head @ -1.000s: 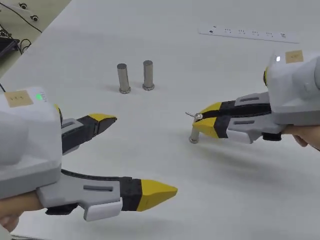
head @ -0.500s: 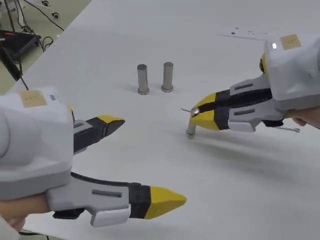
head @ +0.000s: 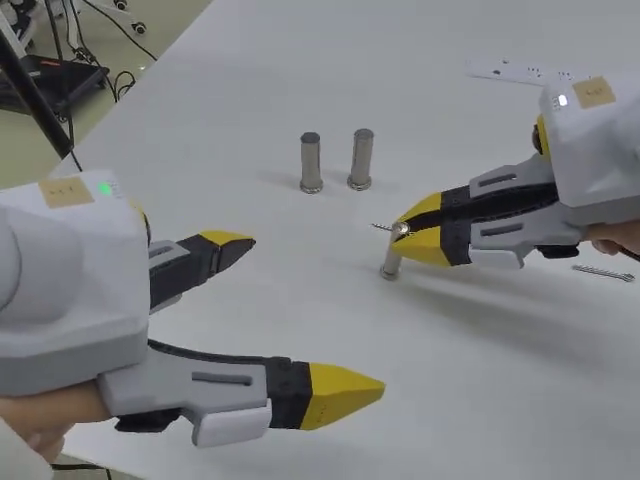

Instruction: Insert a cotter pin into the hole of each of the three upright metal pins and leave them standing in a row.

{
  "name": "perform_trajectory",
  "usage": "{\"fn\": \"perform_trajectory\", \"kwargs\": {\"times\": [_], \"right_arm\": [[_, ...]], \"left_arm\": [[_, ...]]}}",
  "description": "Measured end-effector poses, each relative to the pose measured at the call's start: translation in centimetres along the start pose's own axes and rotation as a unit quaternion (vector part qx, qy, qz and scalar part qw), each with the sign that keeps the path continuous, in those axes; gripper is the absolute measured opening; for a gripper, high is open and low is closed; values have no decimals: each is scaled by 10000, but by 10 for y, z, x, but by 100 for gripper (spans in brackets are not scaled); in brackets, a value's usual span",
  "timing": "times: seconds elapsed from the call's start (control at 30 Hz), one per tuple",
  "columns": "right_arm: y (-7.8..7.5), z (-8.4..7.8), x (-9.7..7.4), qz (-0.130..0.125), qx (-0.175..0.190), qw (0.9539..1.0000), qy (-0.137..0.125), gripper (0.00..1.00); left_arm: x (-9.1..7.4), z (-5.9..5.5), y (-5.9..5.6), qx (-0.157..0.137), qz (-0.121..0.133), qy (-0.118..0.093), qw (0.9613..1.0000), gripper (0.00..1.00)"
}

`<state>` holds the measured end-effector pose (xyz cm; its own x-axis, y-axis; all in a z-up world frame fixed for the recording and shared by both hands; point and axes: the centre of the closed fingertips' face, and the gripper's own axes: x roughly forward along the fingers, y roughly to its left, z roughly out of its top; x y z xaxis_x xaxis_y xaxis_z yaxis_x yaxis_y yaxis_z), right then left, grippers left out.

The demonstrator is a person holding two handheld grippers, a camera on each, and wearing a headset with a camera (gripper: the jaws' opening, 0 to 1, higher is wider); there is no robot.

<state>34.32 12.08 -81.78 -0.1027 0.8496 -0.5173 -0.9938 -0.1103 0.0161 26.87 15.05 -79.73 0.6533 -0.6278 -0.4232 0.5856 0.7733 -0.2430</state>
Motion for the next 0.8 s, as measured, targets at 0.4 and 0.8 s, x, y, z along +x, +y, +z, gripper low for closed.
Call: {"fn": "perform_trajectory", "kwargs": {"times": [0.4,0.8], "right_arm": [[0,2,-1,-149,-99,9998,31,11],[2,1,0,-256,43,9996,85,19]], "left_arm": [[3,3,1,-193,20,-114,9997,99],[3,6,1,-135,23,-55,9999,99]]}}
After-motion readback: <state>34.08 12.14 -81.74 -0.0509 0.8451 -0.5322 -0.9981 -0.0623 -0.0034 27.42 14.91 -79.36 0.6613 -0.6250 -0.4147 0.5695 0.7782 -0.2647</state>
